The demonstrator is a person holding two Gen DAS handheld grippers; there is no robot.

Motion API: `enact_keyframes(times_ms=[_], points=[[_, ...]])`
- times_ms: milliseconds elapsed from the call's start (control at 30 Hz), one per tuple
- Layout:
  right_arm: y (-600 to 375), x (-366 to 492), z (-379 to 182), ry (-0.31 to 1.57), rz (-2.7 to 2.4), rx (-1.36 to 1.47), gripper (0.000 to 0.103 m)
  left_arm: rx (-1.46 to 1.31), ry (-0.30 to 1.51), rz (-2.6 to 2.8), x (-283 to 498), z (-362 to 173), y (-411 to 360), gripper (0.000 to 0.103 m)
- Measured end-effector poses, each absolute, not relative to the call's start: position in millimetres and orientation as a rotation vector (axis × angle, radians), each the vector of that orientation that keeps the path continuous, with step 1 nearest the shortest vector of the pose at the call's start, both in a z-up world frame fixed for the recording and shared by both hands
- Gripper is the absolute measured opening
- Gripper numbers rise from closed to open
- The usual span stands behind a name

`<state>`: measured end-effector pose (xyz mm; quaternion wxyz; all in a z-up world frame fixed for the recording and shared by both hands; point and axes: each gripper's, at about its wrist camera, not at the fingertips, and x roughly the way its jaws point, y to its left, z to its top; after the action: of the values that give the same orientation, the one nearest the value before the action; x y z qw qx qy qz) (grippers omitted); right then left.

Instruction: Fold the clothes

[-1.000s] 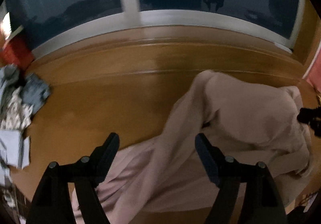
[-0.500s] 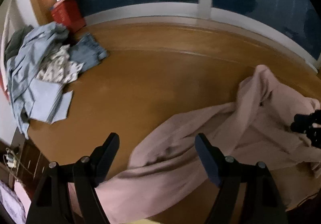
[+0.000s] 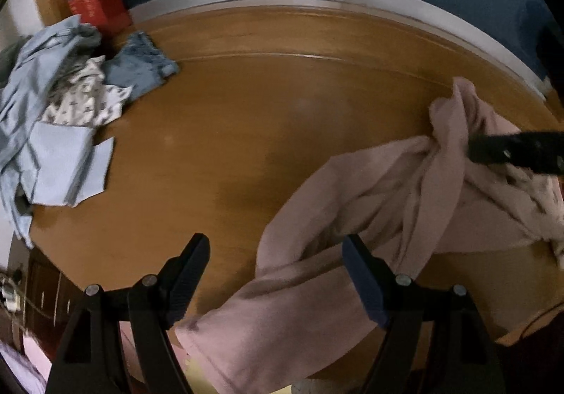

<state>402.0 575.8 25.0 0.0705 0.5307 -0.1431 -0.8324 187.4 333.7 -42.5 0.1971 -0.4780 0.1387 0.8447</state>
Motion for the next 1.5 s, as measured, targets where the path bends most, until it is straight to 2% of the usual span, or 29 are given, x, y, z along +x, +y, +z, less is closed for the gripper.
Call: enact_keyframes(times_ms=[200, 367, 500, 533, 633, 667, 700, 767, 800, 833, 867, 1000, 1167, 1367, 1500], points=[[563, 399, 8, -0.522, -2.443, 1.688, 0.033, -1.243, 0.412, 2.261, 202, -33, 334, 0.076], [554, 391, -2, -0.494, -2.511, 1.719, 0.033, -1.144, 0.401, 2.094, 217, -24, 349, 0.076], [550, 388, -6, -0.479, -2.553, 1.720, 0.032, -1.104, 0.507, 1.985, 231, -38, 371, 0.076], [549, 387, -6, -0.472, -2.566, 1.717, 0.030, -1.089, 0.548, 1.964, 234, -44, 376, 0.076], [544, 387, -1, -0.458, -2.615, 1.691, 0.015, -1.062, 0.610, 1.939, 238, -55, 380, 0.075], [543, 388, 1, -0.467, -2.630, 1.676, 0.012, -1.056, 0.611, 1.939, 238, -56, 380, 0.063], [542, 390, 5, -0.476, -2.645, 1.651, 0.011, -1.057, 0.603, 1.941, 238, -56, 378, 0.057], [539, 395, 16, -0.482, -2.674, 1.589, 0.006, -1.068, 0.567, 1.946, 236, -53, 374, 0.033], [538, 397, 22, -0.466, -2.683, 1.563, 0.006, -1.069, 0.548, 1.960, 234, -50, 373, 0.027], [538, 399, 28, -0.444, -2.689, 1.534, 0.006, -1.071, 0.533, 1.974, 233, -46, 372, 0.016], [537, 401, 34, -0.430, -2.695, 1.504, 0.006, -1.073, 0.514, 1.988, 232, -42, 371, 0.010], [540, 403, 61, -0.473, -2.711, 1.370, 0.006, -1.087, 0.379, 2.056, 215, -10, 360, 0.009], [553, 385, 84, -0.483, -2.748, 1.237, 0.006, -1.008, 0.336, 2.139, 184, 27, 355, 0.009], [570, 333, 100, -0.567, -2.757, 1.198, 0.006, -0.941, 0.383, 2.216, 120, 46, 355, 0.009], [574, 289, 86, -0.649, -2.766, 1.257, 0.006, -0.932, 0.414, 2.216, 75, 45, 352, 0.009]])
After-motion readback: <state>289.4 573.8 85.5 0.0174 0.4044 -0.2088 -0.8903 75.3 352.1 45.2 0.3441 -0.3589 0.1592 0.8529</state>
